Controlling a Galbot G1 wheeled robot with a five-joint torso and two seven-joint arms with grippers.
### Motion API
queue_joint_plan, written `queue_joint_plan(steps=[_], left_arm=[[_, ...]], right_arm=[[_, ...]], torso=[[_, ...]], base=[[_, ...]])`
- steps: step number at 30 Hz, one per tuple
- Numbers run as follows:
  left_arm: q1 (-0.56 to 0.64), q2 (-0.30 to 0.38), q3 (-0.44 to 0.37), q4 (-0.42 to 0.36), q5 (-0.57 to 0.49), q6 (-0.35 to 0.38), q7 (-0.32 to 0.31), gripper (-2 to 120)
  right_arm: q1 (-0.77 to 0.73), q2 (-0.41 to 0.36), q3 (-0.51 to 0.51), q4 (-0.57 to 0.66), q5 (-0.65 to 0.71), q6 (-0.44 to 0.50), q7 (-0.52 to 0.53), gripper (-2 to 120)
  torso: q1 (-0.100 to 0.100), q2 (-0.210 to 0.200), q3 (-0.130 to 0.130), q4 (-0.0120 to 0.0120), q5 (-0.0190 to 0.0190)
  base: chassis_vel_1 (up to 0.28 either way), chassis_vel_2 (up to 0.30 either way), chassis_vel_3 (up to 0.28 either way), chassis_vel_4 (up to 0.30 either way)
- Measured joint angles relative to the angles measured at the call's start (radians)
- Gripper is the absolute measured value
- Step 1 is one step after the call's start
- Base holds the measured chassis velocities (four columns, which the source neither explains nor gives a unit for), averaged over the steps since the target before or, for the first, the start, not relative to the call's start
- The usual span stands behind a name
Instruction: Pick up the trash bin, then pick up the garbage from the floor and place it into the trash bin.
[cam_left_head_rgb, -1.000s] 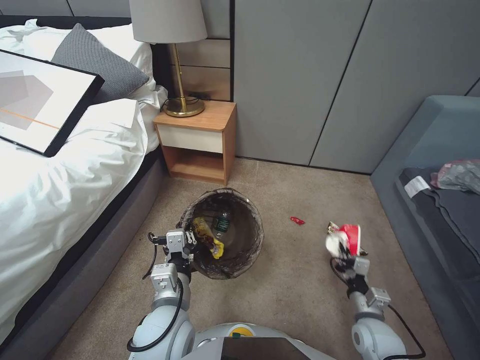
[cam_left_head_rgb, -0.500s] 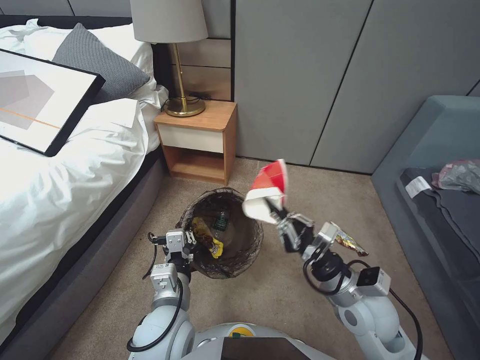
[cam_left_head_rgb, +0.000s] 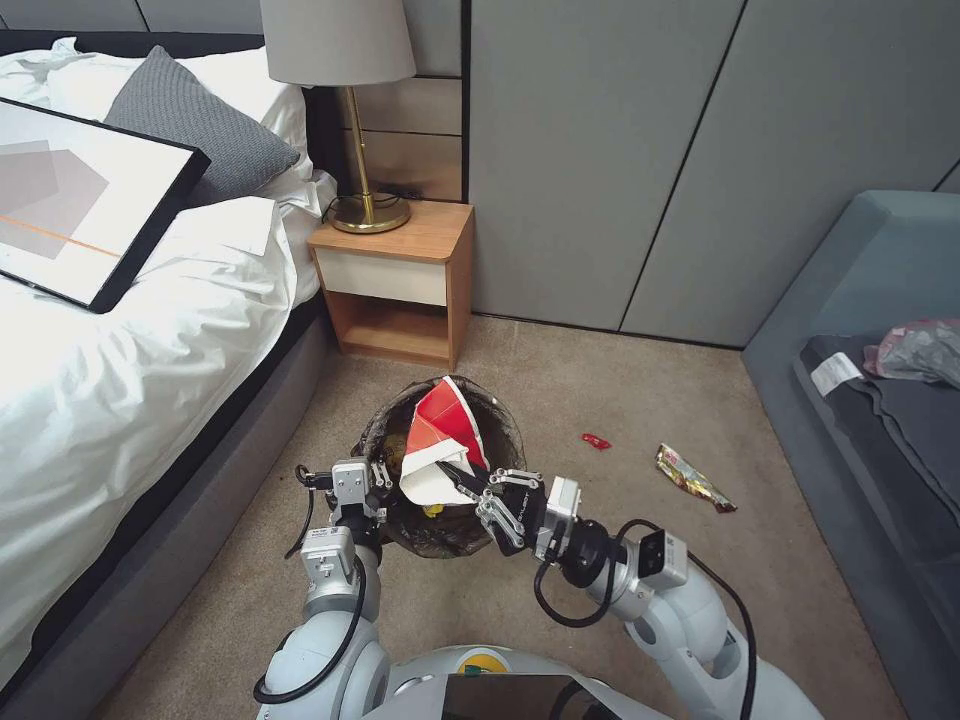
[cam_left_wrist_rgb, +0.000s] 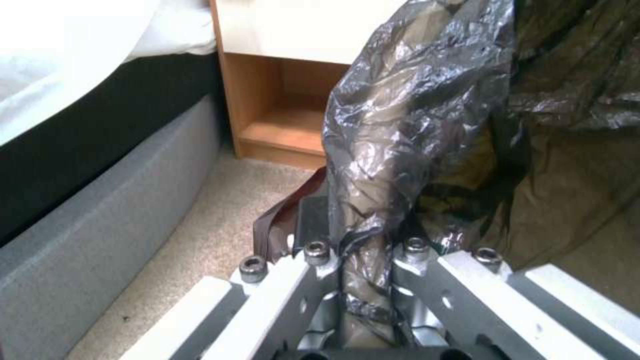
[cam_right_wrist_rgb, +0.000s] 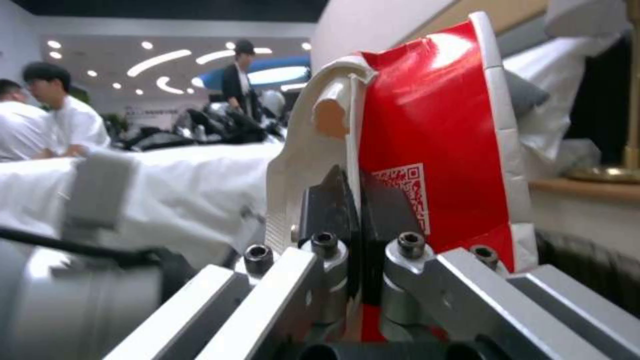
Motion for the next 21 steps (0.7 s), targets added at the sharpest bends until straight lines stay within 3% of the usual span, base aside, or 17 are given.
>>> queue_joint_plan(steps=[9, 21], left_arm=[[0.000, 0.000, 0.000, 0.000, 0.000, 0.000, 0.000, 3], [0.000, 0.000, 0.000, 0.000, 0.000, 0.000, 0.000, 2]], right_arm=[[0.036, 0.030, -0.034, -0.093, -0.027, 0.004, 0.029, -1], [0.029, 0.044, -0.032, -0.116, -0.047, 0.009, 0.030, 45]], torso=[[0.000, 0.000, 0.000, 0.0001, 0.0000], [0.000, 0.000, 0.000, 0.0001, 0.0000]], base=[[0.000, 0.000, 0.000, 0.000], [0.000, 0.000, 0.000, 0.000]])
